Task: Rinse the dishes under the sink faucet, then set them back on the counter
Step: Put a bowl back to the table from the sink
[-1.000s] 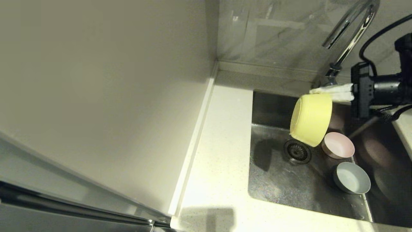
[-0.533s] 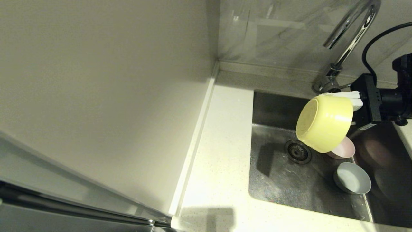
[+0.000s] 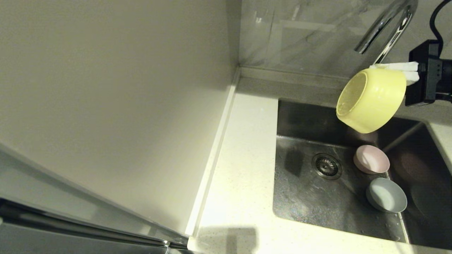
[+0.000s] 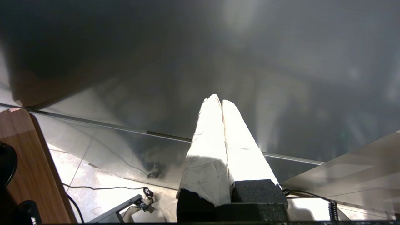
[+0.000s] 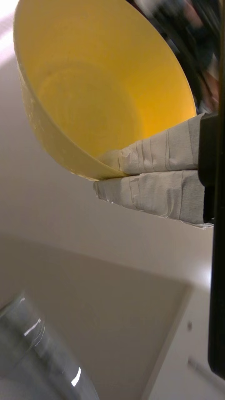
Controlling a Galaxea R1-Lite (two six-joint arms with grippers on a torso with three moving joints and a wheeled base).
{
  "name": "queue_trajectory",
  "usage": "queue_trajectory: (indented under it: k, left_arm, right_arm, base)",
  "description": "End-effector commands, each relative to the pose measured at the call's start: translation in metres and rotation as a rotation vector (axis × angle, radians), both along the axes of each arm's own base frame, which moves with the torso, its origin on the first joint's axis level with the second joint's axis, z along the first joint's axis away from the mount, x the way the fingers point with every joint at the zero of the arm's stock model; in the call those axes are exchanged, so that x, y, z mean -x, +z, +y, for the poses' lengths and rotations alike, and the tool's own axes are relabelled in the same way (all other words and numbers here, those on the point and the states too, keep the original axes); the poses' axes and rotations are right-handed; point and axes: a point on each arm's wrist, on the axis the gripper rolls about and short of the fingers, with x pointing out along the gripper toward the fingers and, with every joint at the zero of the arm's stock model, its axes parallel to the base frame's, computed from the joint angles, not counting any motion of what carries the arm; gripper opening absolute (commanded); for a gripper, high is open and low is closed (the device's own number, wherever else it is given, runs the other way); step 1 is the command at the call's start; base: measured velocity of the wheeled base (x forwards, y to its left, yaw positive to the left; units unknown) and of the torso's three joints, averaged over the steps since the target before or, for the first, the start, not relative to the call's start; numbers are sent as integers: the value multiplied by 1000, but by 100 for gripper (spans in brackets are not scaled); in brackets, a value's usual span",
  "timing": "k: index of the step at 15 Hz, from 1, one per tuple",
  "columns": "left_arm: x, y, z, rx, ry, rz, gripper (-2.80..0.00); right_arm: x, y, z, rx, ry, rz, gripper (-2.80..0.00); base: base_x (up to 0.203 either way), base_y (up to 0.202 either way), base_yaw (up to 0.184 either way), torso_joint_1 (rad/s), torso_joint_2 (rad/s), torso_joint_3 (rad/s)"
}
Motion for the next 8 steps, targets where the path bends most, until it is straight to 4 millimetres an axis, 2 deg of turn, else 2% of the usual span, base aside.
queue_trajectory:
  k: [1,5,8]
  left_arm:
    - [0,-1,0,0,1,3,-280]
    - [0,-1,0,0,1,3,-280]
    - [0,-1,0,0,1,3,-280]
  right_arm:
    - [12,-5,-41,45,-89,-142,-280]
    - [29,10,-104,183,-245,-410,-280]
    - [38,27,-120,324,-285,-659,-280]
  base:
    - [0,0,0,0,0,0]
    - [0,0,0,0,0,0]
    - [0,0,0,0,0,0]
